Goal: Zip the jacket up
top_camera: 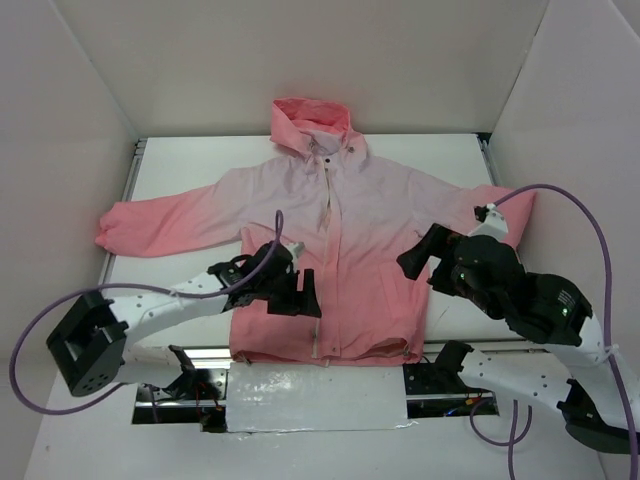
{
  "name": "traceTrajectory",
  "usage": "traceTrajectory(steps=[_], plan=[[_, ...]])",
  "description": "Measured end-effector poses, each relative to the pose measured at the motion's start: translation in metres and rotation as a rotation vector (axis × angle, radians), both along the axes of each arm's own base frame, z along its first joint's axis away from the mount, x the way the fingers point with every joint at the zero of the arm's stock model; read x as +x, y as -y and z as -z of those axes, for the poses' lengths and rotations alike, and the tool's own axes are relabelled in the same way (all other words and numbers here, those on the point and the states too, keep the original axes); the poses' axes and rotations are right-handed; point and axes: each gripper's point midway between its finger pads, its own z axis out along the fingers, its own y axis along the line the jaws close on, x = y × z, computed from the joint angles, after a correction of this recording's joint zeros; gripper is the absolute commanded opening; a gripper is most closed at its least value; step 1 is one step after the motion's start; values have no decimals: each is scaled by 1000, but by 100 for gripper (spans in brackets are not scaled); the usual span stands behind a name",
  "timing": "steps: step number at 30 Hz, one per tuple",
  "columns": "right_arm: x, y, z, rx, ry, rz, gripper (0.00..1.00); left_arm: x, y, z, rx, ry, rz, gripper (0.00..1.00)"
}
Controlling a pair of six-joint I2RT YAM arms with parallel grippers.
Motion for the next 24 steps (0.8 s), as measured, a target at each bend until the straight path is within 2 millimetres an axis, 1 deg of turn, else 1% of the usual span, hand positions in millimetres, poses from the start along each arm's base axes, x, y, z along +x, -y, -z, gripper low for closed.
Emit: traceTrajectory(steps=[1, 3, 4, 7, 10, 12, 15, 17, 21, 24], plan=[[-3, 2, -1, 17, 4, -1, 100, 4, 7, 2, -10, 0, 9, 73], [-7, 4, 1, 37, 2, -3, 100, 11, 19, 10, -17, -3, 21, 73], [-8, 4, 2, 45, 0, -1, 100, 14, 22, 16, -8, -10, 25, 71], [-11, 8, 1, 62, 1, 7, 100, 19, 26, 36, 39, -44, 24, 69], [-16, 13, -3, 86, 12, 12, 100, 20, 23, 50, 82, -62, 17, 69], [-21, 18, -8, 111, 26, 13, 100, 21, 22, 53, 94, -57, 19, 69], [-25, 22, -14, 140, 44, 13, 100, 23, 24, 55, 87, -51, 26, 69], [-26, 22, -14, 145, 45, 10, 100, 23, 31, 58, 64, -59, 35, 68], [-25, 19, -12, 137, 32, 2, 100, 25, 45, 56, 1, -70, 48, 66], [-23, 16, -9, 121, 20, -2, 100, 26, 51, 57, -24, -78, 56, 61]])
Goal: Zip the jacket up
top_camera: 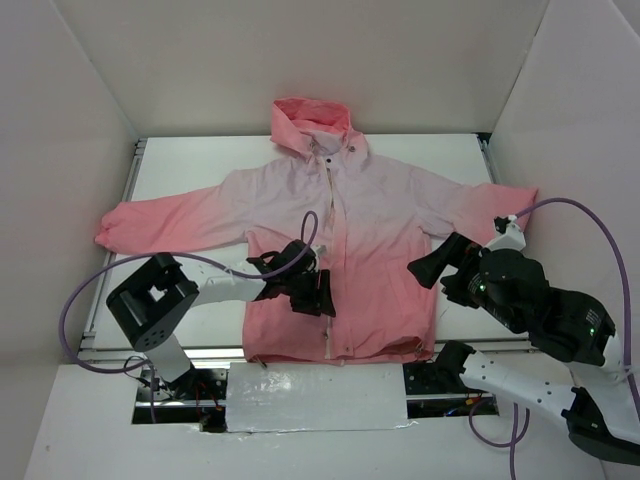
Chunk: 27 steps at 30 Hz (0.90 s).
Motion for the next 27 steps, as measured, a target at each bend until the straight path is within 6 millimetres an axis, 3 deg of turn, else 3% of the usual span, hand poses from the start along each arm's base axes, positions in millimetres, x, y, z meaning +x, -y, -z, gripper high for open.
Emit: traceTrajectory(steps=[5, 8, 10, 11, 13, 15, 18, 23, 27], plan=[[1, -3, 0, -6, 0, -10, 100, 3, 7, 1, -12, -3, 10, 53], [3, -11, 9, -16, -9, -38, 98, 5, 9, 2, -6, -7, 11, 55], [5, -19, 30, -53, -54, -61, 97, 7, 10, 2, 3, -10, 9, 62], [7, -26, 48, -87, -96, -76, 95, 8, 10, 0, 6, -10, 6, 76], [11, -42, 89, -173, -208, -102, 94, 12, 12, -7, 15, 9, -2, 87], [15, -53, 125, -238, -297, -114, 93, 18, 5, -12, 47, 40, -31, 91], [16, -64, 175, -310, -405, -128, 90, 26, -19, -24, 123, 82, -108, 93], [23, -89, 198, -295, -452, -162, 87, 40, -70, -51, 245, 132, -295, 92], [24, -116, 234, -350, -518, -199, 87, 47, -118, -62, 348, 143, -451, 92]])
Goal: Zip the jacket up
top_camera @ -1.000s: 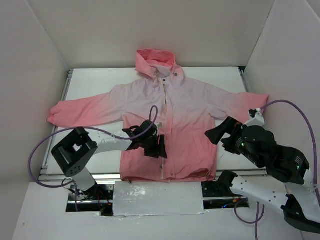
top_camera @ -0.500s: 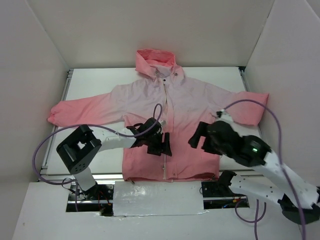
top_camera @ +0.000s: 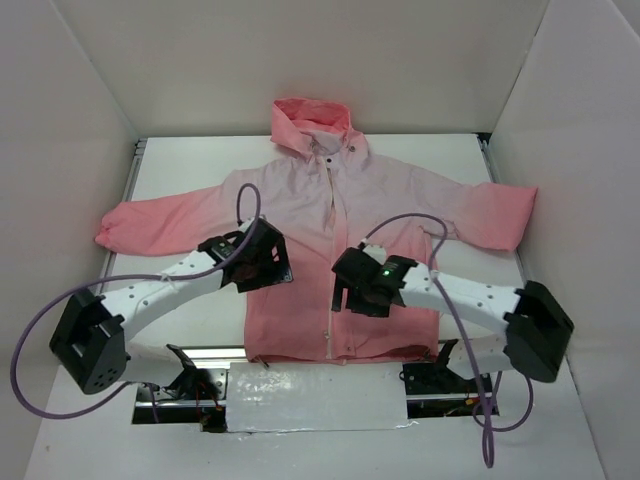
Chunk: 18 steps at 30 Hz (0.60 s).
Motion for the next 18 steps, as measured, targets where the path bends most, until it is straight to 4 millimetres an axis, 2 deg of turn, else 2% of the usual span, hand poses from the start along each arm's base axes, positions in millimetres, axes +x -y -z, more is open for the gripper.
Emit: traceTrajectory(steps=[3, 6, 11, 12, 13, 16, 18], plan=[[-7, -13, 27, -53, -57, -28, 86, 0, -23, -12, 24, 22, -56, 92], [-9, -23, 48, -106, -98, -42, 78, 1, -34, -23, 16, 42, -82, 92], [-9, -25, 65, -156, -125, -35, 51, 0, -43, -29, 12, 49, -79, 92], [-8, -25, 65, -157, -125, -34, 44, 0, -43, -30, 10, 50, -76, 92], [-8, -26, 65, -157, -122, -32, 29, -1, -43, -31, 7, 50, -70, 92], [-6, -28, 65, -148, -118, -25, 5, -2, -42, -32, 3, 50, -44, 92], [-6, -29, 65, -144, -115, -22, 5, -4, -40, -32, -4, 43, -19, 92]])
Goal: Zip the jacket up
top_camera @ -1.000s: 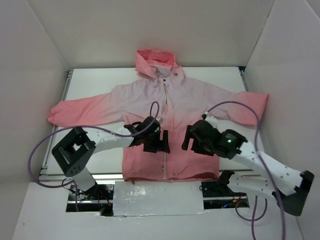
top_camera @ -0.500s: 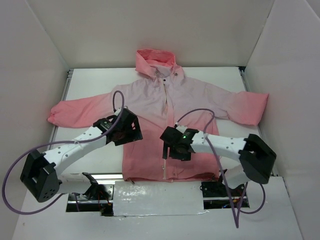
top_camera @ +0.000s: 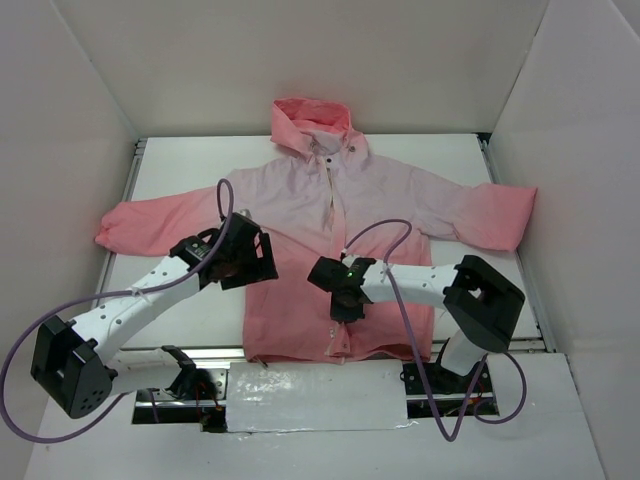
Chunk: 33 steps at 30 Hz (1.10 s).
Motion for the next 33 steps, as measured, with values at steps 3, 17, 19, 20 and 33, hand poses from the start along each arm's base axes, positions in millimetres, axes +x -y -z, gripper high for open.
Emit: traceTrajectory(steps=[3, 17, 19, 20, 33], plan=[[2, 0, -3, 5, 15, 1, 3, -3, 11, -3, -49, -9, 64, 89], [52, -7, -152, 490, 544, -47, 12, -17, 111, -65, -595, 119, 494, 67], [51, -6, -148, 500, 558, -78, 17, -20, 116, -66, -636, 129, 524, 70], [49, -7, -146, 501, 557, -93, 27, -20, 118, -65, -646, 130, 532, 70], [37, -5, -137, 532, 548, -156, 0, -19, 133, -47, -670, 80, 557, 55]])
